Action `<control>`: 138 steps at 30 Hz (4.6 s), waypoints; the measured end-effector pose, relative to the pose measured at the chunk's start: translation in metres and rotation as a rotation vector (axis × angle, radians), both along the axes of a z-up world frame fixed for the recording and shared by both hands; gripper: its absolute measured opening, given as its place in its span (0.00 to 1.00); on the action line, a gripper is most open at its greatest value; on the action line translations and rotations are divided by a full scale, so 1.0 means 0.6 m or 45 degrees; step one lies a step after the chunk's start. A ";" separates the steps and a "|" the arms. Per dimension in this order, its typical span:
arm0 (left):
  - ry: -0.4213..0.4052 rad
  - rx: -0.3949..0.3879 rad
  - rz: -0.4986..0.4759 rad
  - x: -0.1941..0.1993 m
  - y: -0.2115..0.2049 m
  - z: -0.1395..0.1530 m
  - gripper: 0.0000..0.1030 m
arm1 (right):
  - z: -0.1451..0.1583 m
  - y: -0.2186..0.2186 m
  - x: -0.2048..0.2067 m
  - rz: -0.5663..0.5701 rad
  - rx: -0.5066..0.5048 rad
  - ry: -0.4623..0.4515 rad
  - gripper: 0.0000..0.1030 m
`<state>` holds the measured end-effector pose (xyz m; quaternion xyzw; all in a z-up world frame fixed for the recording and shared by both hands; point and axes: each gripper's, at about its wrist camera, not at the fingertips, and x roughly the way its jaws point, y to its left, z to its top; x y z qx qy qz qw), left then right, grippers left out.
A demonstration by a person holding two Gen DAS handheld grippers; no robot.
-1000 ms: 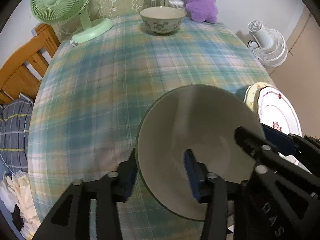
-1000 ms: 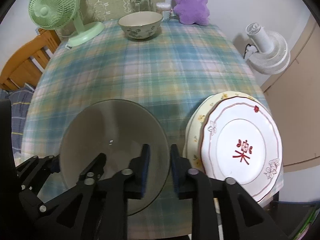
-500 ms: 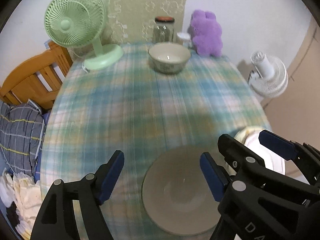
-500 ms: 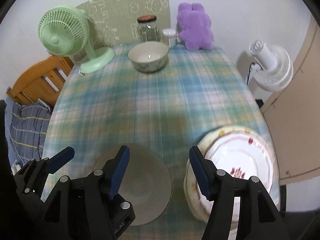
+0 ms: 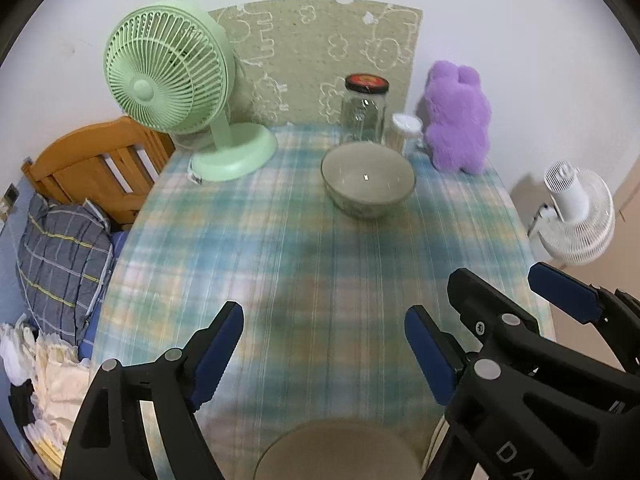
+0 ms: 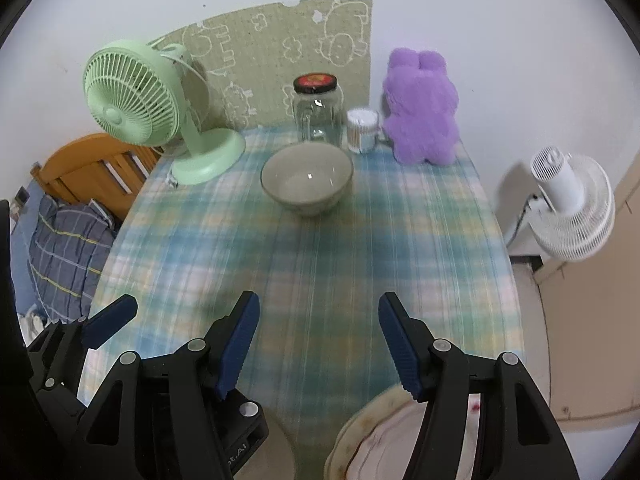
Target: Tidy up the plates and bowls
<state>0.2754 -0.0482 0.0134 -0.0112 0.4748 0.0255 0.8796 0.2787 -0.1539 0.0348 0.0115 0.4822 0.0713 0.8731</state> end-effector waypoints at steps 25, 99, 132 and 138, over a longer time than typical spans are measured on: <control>-0.091 0.046 0.180 0.210 -0.005 0.002 0.84 | -0.011 -0.008 0.241 0.161 0.101 -0.088 0.73; 0.155 0.118 0.036 0.286 -0.015 -0.152 0.19 | -0.168 -0.004 0.330 0.081 -0.061 0.143 0.18; 0.022 0.047 -0.069 -0.003 0.034 -0.011 0.19 | 0.001 0.032 0.018 -0.055 -0.078 0.031 0.18; 0.019 0.040 -0.078 -0.058 0.049 -0.010 0.19 | 0.003 0.044 -0.038 -0.071 -0.064 0.042 0.18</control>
